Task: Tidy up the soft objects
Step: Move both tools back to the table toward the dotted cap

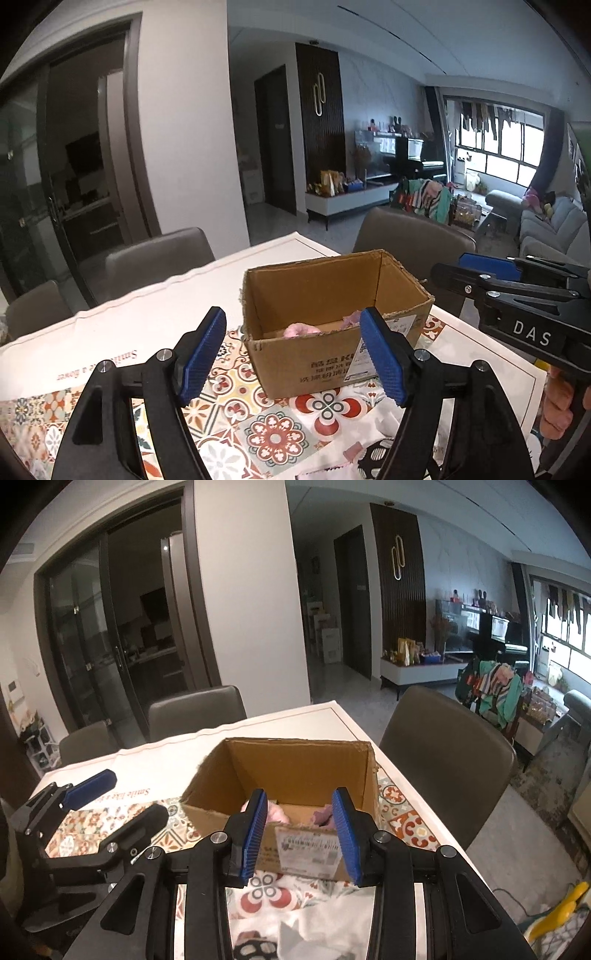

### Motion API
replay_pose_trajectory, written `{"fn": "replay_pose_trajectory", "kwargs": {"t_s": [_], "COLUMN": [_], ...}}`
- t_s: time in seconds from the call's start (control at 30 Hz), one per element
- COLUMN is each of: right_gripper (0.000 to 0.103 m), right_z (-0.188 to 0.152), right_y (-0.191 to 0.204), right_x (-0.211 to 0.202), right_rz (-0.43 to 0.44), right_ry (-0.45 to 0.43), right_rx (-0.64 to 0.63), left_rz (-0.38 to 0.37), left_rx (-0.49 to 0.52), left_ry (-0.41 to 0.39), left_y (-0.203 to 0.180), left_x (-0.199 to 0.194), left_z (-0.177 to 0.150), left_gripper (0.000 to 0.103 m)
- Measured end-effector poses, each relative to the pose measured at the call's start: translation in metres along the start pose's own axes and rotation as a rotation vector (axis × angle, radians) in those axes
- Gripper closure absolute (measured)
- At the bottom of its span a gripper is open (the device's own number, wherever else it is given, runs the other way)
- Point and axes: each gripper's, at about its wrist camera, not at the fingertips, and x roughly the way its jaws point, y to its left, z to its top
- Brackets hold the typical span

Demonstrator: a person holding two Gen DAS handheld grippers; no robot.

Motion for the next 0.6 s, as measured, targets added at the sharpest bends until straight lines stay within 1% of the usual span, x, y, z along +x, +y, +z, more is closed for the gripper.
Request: {"fn": "replay_pose_trajectory", "kwargs": {"t_s": [0.27,0.6], "right_gripper": [0.064,0.064], "right_z": [-0.022,-0.048], "right_y": [0.003,0.015], "right_x": [-0.029,-0.047], "right_rz": [0.008,0.031], "right_ry": [-0.027,-0.029], "right_rx": [-0.001,0.006], "left_rz": [0.029,0.001], "left_rx": [0.013,-0.019], "left_ry": [-0.026,0.019], "left_y": [-0.003,0.001], "left_x": [-0.029,-0.05], "left_z": [-0.019,-0.056], "left_gripper": [0.026,0.026]}}
